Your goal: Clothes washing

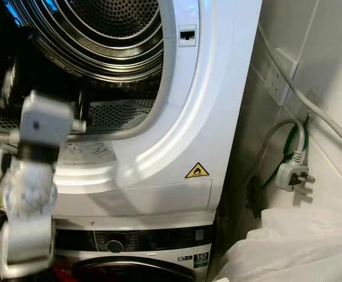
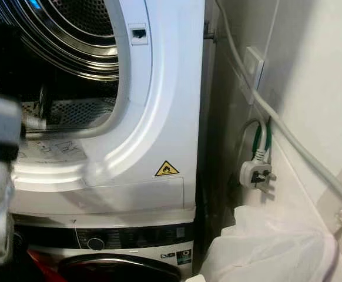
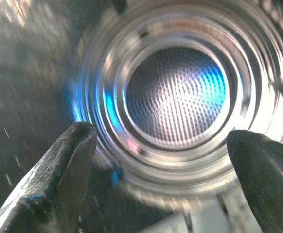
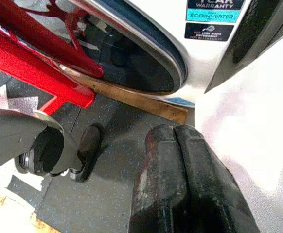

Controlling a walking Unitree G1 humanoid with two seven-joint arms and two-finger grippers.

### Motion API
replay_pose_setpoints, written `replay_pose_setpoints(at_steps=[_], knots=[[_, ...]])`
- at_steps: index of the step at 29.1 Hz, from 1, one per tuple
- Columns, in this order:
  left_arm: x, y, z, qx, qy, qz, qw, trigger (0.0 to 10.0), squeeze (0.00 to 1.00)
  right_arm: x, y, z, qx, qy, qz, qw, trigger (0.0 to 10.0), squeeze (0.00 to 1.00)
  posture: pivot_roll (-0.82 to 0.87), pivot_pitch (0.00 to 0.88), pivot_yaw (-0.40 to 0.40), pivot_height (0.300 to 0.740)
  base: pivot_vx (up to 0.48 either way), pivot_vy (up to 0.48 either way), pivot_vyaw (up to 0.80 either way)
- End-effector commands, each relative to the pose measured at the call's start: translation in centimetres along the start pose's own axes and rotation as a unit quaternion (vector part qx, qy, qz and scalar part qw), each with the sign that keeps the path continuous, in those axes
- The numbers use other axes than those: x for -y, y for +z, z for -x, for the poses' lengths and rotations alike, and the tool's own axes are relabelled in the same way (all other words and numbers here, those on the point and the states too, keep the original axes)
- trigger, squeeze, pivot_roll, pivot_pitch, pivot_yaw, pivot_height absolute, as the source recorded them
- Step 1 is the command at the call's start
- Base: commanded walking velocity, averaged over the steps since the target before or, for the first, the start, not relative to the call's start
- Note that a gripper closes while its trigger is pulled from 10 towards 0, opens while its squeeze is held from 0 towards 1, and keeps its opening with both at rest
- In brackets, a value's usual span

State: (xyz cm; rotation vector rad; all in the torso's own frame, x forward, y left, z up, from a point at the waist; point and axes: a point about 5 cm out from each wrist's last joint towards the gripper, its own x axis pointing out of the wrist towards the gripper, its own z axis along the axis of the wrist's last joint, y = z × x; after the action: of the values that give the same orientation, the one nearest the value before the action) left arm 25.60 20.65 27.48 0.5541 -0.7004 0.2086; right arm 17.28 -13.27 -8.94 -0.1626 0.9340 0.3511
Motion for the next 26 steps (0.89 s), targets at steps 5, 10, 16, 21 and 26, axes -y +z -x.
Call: replay_pose_setpoints(at_steps=[5,10,16,21,26], knots=[[1.3,0.4,2.2,0.016,-0.081,-0.006,0.997,10.0,0.0,-0.1,0.1,0.0,0.003,0.002,-0.002,1.0,10.0,0.0,0.11,0.0,0.067,0.74,0.0,0.0,0.0],[0.8,2.4,2.4,0.034,-0.036,-0.022,0.999,10.0,0.0,0.0,0.1,0.0,0.004,0.0,-0.004,1.0,10.0,0.0,0.12,0.0,0.062,0.74,0.0,0.0,0.0],[1.1,2.0,2.6,0.007,-0.009,0.01,1.0,10.0,0.0,0.0,0.1,0.0,0.004,0.0,-0.015,1.0,10.0,0.0,0.13,0.0,0.056,0.74,0.0,0.0,0.0],[1.1,1.7,2.4,-0.007,0.005,0.021,1.0,10.0,0.0,0.0,0.1,0.0,0.004,-0.002,-0.014,1.0,10.0,0.0,0.12,0.0,0.058,0.74,0.0,0.0,0.0],[1.0,1.9,2.2,-0.005,0.007,0.017,1.0,10.0,0.0,0.0,0.1,0.0,0.003,-0.003,-0.018,1.0,10.0,0.0,0.12,0.0,0.061,0.74,0.0,0.0,0.0]])
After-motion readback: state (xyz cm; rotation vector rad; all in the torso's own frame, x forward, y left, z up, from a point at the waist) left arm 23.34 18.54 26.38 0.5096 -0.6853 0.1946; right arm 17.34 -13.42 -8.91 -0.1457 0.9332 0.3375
